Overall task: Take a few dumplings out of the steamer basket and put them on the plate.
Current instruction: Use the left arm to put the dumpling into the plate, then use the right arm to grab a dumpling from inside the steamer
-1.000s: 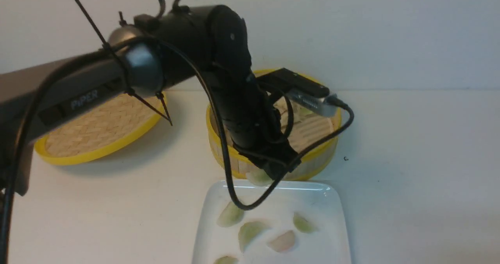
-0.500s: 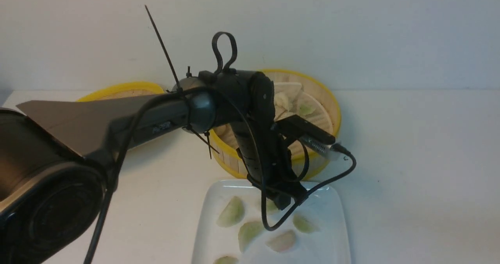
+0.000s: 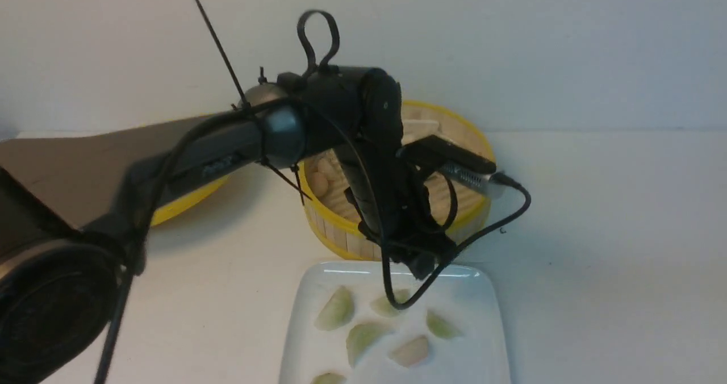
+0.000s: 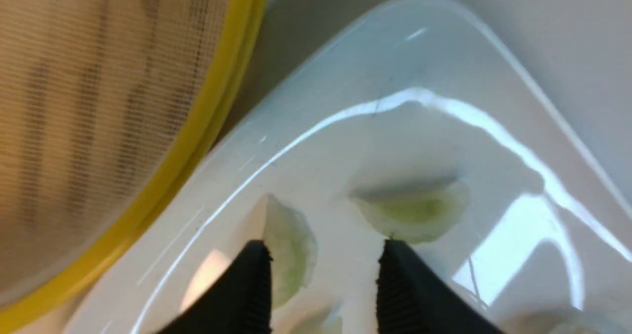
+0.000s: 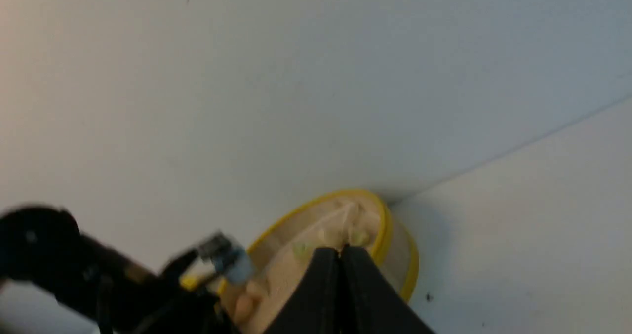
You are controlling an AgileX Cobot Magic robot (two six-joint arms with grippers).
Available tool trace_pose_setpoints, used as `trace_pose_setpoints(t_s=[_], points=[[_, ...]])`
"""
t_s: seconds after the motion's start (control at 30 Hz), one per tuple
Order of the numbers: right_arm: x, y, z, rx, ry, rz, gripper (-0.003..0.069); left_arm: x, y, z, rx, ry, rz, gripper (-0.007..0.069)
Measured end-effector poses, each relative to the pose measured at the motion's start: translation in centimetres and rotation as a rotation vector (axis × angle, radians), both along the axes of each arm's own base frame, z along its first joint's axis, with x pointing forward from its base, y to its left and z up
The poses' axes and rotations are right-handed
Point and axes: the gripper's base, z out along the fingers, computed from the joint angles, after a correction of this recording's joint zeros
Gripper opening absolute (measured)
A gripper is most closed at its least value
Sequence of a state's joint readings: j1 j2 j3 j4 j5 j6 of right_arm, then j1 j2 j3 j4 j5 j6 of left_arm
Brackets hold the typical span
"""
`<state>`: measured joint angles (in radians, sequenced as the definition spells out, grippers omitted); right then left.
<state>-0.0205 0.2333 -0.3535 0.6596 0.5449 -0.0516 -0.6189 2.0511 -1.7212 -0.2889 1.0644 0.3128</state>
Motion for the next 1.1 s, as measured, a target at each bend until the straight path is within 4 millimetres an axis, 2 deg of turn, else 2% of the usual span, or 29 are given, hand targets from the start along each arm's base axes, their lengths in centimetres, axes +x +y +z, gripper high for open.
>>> trace_pose_setpoints(t_s=[0.03, 0.07, 0.13, 0.27, 0.3, 0.33, 0.37, 0.5, 0.7, 0.8, 0.9, 1.03, 1.07, 1.1], points=[[0.0, 0.1, 0.5, -0.016, 0.016, 0.018, -0.0015, 0.0, 0.0, 0.0, 0.001, 0.002, 0.000, 0.0213], [1.0, 0.5, 1.7, -0.078, 0.120, 0.086, -0.0015, -0.6, 0.5, 2.5, -0.019, -0.048, -0.004, 0.0131], [3.1, 1.0, 3.4, -0.169, 0.258, 0.185, -0.0015, -1.8, 1.6, 6.6, -0.049, -0.133, -0.009, 0.0036], [6.6, 1.4, 5.2, -0.294, 0.397, 0.334, -0.0015, -4.9, 4.2, 12.7, -0.095, -0.258, -0.002, -0.0003], [8.1, 1.4, 5.7, -0.324, 0.427, 0.373, -0.0013, -6.2, 5.2, 14.4, -0.109, -0.293, 0.001, -0.0006], [8.7, 1.4, 6.2, -0.335, 0.429, 0.386, -0.0013, -6.8, 5.7, 15.1, -0.117, -0.309, 0.003, -0.0006], [10.2, 1.5, 6.5, -0.354, 0.449, 0.410, -0.0013, -8.4, 6.9, 16.4, -0.133, -0.339, 0.006, -0.0006], [13.9, 2.4, 7.5, -0.424, 0.448, 0.488, -0.0013, -12.7, 10.0, 18.5, -0.174, -0.395, 0.022, -0.0006], [18.9, 5.7, 7.1, -0.555, 0.476, 0.627, -0.0010, -17.2, 13.4, 18.5, -0.222, -0.432, 0.082, -0.0006], [22.6, 8.4, 5.7, -0.660, 0.500, 0.692, -0.0008, -18.9, 14.9, 18.5, -0.222, -0.440, 0.133, -0.0006], [25.2, 10.4, 4.6, -0.746, 0.505, 0.725, 0.0008, -20.0, 16.0, 18.7, -0.201, -0.438, 0.171, -0.0006], [28.6, 13.3, 2.9, -0.845, 0.501, 0.767, 0.0085, -21.5, 17.7, 19.0, -0.158, -0.419, 0.238, -0.0006], [28.9, 13.6, 2.7, -0.852, 0.499, 0.770, 0.0097, -21.6, 17.8, 19.0, -0.154, -0.415, 0.242, -0.0006], [30.1, 14.7, 1.9, -0.872, 0.491, 0.778, 0.0145, -22.1, 18.4, 19.1, -0.142, -0.408, 0.273, -0.0006]])
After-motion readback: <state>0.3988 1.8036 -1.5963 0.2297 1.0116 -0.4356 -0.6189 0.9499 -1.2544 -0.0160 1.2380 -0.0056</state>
